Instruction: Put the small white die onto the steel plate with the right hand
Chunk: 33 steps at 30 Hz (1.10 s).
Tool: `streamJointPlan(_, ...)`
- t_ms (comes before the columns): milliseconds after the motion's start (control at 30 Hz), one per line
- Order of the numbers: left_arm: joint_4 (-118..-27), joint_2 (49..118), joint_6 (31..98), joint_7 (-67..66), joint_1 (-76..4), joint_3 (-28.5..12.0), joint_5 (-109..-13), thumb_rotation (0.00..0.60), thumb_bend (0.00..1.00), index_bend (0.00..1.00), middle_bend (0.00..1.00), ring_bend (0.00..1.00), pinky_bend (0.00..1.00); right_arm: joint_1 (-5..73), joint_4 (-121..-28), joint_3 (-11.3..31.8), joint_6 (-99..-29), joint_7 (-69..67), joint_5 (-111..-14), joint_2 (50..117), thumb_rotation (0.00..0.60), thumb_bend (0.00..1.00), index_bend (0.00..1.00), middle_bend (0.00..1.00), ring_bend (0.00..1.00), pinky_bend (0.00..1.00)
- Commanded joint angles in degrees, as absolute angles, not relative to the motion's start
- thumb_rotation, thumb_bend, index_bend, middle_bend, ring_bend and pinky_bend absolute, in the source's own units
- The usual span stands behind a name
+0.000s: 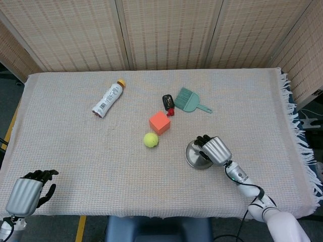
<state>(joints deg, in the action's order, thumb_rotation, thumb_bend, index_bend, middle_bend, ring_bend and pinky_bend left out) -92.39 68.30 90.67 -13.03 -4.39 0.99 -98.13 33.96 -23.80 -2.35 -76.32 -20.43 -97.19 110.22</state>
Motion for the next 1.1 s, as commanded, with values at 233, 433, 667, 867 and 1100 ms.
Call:
streamJointPlan(233, -92.35, 68.43, 90.73, -13.44, -4.33, 0.96, -98.13, 0.6, 0.39, 0.38, 0.5, 0.46, 0.62, 34.31, -34.01, -5.04, -71.23, -43.54, -97.12, 104.94, 0.6, 0.4, 0.7, 0.58, 0.53, 0.83)
streamJointPlan(433, -92.38, 68.44, 90.71, -13.55, -4.35, 0.95, -98.16, 0.6, 0.39, 0.38, 0.5, 0.46, 0.62, 33.84, -27.79, -4.27, -73.2, -35.56, -96.99, 107.04, 0.6, 0.4, 0.7, 0.58, 0.53, 0.83)
streamJointPlan(667, -92.41, 68.44, 90.6, -13.61, -4.39, 0.97, -98.18, 0.6, 0.39, 0.38, 0.5, 0.46, 0.62, 33.6, -16.6, -3.53, -75.55, -24.6, -96.83, 111.43, 0.6, 0.4, 0.7, 0.58, 0.53, 0.83)
streamJointPlan(867, -92.34, 68.48, 90.53, -13.73, -4.38, 0.98, -98.11, 0.6, 0.39, 0.38, 0.5, 0.46, 0.62, 33.19, -17.12, -3.72, -74.52, -29.6, -96.31, 111.97, 0.6, 0.4, 0.7, 0.58, 0.53, 0.83)
streamJointPlan(1100, -92.38, 68.47, 90.63, -13.77, -4.35, 0.99, -98.2, 0.6, 0.39, 0.38, 0.5, 0.46, 0.62, 33.05, -24.36, -5.27, -72.82, -44.11, -96.82, 109.38, 0.6, 0.4, 0.7, 0.58, 0.53, 0.83)
